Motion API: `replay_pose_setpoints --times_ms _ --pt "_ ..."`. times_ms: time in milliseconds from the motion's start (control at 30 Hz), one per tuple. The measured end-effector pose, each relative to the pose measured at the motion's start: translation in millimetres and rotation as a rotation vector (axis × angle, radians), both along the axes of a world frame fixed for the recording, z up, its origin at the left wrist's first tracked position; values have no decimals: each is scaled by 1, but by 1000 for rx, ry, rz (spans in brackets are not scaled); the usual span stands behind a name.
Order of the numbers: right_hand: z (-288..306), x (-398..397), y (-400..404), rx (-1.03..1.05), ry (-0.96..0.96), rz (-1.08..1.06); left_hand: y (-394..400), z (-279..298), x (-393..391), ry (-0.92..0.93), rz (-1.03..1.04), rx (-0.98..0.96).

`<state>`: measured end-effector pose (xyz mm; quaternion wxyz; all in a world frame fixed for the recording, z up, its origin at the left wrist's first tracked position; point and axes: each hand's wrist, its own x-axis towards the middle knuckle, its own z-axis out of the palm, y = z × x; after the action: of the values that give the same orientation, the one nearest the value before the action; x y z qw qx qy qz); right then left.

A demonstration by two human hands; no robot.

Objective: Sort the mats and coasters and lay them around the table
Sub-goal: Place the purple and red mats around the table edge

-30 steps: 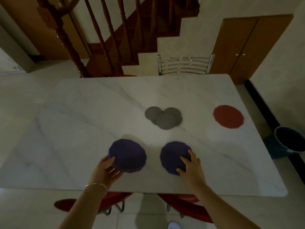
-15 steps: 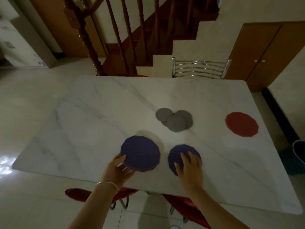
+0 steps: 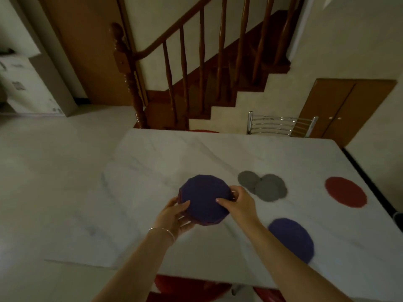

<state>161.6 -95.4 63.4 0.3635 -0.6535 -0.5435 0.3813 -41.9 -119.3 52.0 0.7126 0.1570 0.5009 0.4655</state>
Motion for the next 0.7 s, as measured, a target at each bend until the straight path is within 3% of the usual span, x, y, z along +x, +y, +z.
replay_pose_setpoints --times_ms 233,400,567,700 --pt "14 -114 3 6 39 -155 37 10 -125 -2 -138 28" --pt "7 -160 -9 -18 -123 -233 42 2 -169 -26 -226 4" --pt "4 -182 -17 43 -230 -169 30 -12 -181 -26 -211 -54" --pt "-5 -188 -19 27 -168 -39 24 -20 -187 2 -183 -78"
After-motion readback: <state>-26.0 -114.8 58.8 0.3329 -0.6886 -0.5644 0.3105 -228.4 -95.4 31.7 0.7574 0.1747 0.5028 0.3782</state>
